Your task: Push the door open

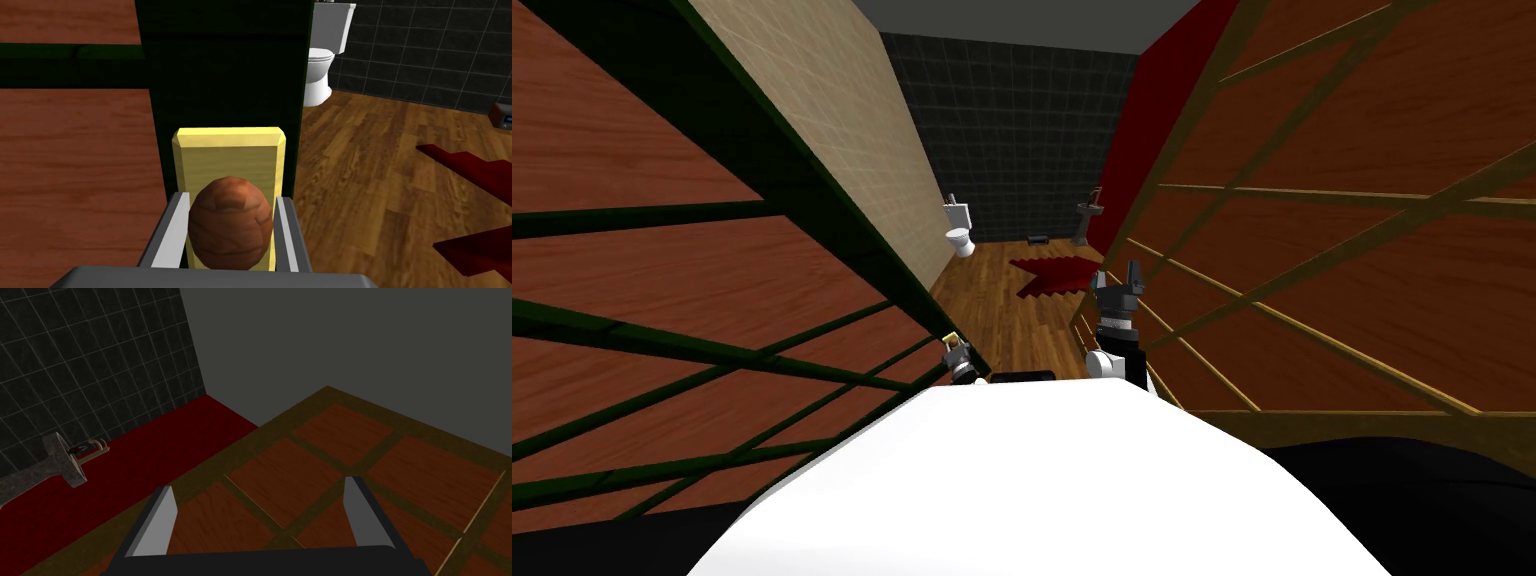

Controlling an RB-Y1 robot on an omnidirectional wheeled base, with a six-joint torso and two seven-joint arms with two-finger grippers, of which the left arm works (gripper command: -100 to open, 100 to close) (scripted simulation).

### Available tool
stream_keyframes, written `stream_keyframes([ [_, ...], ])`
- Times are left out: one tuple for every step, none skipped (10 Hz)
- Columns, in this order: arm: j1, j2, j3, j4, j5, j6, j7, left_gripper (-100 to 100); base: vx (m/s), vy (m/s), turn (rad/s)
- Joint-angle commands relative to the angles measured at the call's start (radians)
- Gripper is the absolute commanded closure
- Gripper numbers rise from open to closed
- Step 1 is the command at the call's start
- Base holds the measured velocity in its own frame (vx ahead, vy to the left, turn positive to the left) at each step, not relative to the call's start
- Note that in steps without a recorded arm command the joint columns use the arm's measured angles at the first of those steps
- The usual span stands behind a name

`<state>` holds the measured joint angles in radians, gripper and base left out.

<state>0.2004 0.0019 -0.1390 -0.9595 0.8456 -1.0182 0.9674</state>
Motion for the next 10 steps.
stream_keyframes([
  [0.004,0.019,0.026,-0.018,0.015,-0.010,-0.007,100,0.198,0.048,0.047],
  [0.005,0.020,0.035,-0.019,0.023,-0.013,-0.009,100,0.192,0.038,0.050],
  [0.005,0.017,0.045,-0.021,0.030,-0.015,-0.012,100,0.194,0.039,0.031],
  [0.006,0.012,0.054,-0.022,0.038,-0.018,-0.015,100,0.211,0.037,0.074],
  [0.006,0.004,0.063,-0.023,0.044,-0.021,-0.017,100,0.206,0.028,0.083],
  [0.006,-0.011,0.074,-0.025,0.053,-0.024,-0.020,100,0.219,0.029,0.066],
  [0.007,-0.031,0.084,-0.027,0.062,-0.027,-0.023,100,0.209,0.061,0.087],
  [0.004,-0.021,0.075,-0.015,0.055,-0.024,-0.017,100,0.088,0.033,0.025],
  [0.005,0.003,0.093,-0.020,0.071,-0.031,-0.022,100,0.129,0.039,0.030],
  [0.006,0.011,0.101,-0.021,0.078,-0.034,-0.024,100,0.159,0.047,0.052],
])
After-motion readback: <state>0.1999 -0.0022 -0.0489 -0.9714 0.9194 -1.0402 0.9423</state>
